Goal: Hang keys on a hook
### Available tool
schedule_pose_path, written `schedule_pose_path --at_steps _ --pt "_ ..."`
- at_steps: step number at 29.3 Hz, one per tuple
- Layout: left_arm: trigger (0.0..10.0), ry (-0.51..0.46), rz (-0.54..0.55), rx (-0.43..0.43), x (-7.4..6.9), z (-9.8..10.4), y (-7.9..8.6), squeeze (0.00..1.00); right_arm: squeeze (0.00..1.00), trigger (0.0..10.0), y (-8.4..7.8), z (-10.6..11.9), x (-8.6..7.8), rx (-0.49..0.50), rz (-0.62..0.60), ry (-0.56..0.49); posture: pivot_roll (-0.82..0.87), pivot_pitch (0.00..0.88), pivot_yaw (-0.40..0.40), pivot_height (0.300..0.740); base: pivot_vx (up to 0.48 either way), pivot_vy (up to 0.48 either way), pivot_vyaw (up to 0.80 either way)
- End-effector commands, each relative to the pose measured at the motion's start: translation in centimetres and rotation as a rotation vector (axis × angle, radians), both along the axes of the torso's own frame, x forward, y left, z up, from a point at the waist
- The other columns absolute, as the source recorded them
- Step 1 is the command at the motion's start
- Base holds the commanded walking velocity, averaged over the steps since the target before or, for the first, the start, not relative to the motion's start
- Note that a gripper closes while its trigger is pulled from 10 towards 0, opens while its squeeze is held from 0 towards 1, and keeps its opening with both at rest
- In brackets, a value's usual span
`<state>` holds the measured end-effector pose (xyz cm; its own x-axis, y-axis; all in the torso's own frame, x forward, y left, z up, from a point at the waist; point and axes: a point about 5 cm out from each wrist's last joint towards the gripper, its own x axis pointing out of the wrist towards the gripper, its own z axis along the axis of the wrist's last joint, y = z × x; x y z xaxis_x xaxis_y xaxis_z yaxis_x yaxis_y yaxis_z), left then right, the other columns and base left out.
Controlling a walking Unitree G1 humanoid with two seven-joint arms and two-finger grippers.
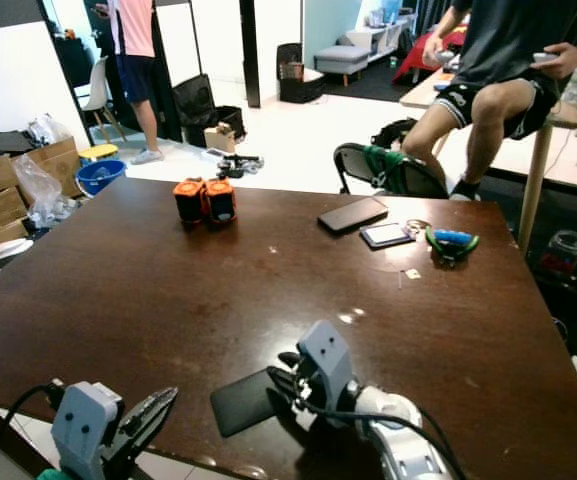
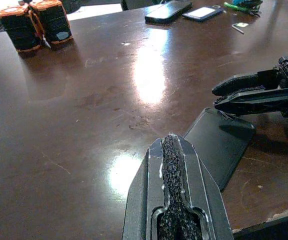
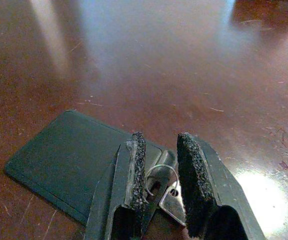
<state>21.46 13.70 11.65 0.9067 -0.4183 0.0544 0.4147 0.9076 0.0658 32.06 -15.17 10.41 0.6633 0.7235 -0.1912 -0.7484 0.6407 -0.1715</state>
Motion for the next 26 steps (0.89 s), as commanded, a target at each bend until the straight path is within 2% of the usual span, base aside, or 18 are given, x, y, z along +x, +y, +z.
schedule_pose_path --at_steps 1,6,10,11,12,13,18,19,24,26 --pt "10.0 0.041 0.009 0.02 -0.2 -0.8 0.3 0.0 0.0 10.0 0.5 -0.3 0.0 -0.013 0.028 0.011 0.02 0.023 0.159 0.74 0.0 0.0 0.0" --pt "10.0 0.042 0.008 0.02 -0.2 -0.8 0.3 0.0 0.0 10.0 0.7 -0.4 -0.1 -0.018 0.04 0.02 0.02 0.023 0.159 0.74 0.0 0.0 0.0" --pt "10.0 0.045 0.008 0.016 -0.4 -0.8 0.3 0.0 0.0 10.0 0.2 -0.4 -0.1 0.016 0.008 0.031 0.02 0.023 0.159 0.74 0.0 0.0 0.0" --pt "10.0 0.046 0.009 0.015 -0.4 -0.8 0.4 0.0 0.92 10.0 -0.1 -0.3 0.0 0.038 -0.018 0.037 0.02 0.023 0.159 0.74 0.0 0.0 0.0" --pt "10.0 0.046 0.009 0.015 -0.4 -0.8 0.4 0.0 0.92 10.0 -0.1 -0.3 0.0 0.038 -0.018 0.037 0.02 0.023 0.159 0.74 0.0 0.0 0.0" --pt "10.0 0.046 0.009 0.013 -0.4 -0.8 0.4 0.0 1.0 10.0 -0.5 -0.3 0.0 0.051 -0.041 0.041 0.02 0.023 0.159 0.74 0.0 0.0 0.0" --pt "10.0 0.046 0.009 0.011 -0.4 -0.8 0.4 0.0 1.0 10.0 -0.7 -0.3 0.1 0.062 -0.06 0.048 0.02 0.023 0.159 0.74 0.0 0.0 0.0" --pt "10.0 0.046 0.01 0.008 -0.3 -0.8 0.4 0.0 0.0 10.0 -0.9 -0.4 0.2 0.074 -0.078 0.054 0.02 0.024 0.163 0.74 0.0 0.0 0.0" --pt "10.0 0.046 0.01 0.003 -0.3 -0.7 0.4 0.0 0.0 10.0 -0.9 -0.4 0.2 0.079 -0.095 0.06 0.02 0.024 0.163 0.74 0.0 0.0 0.0" --pt "10.0 0.048 0.009 0.002 -0.3 -0.7 0.4 0.0 0.0 10.0 -0.9 -0.7 0.3 0.045 -0.103 0.064 0.02 0.024 0.163 0.74 0.0 0.0 0.0"
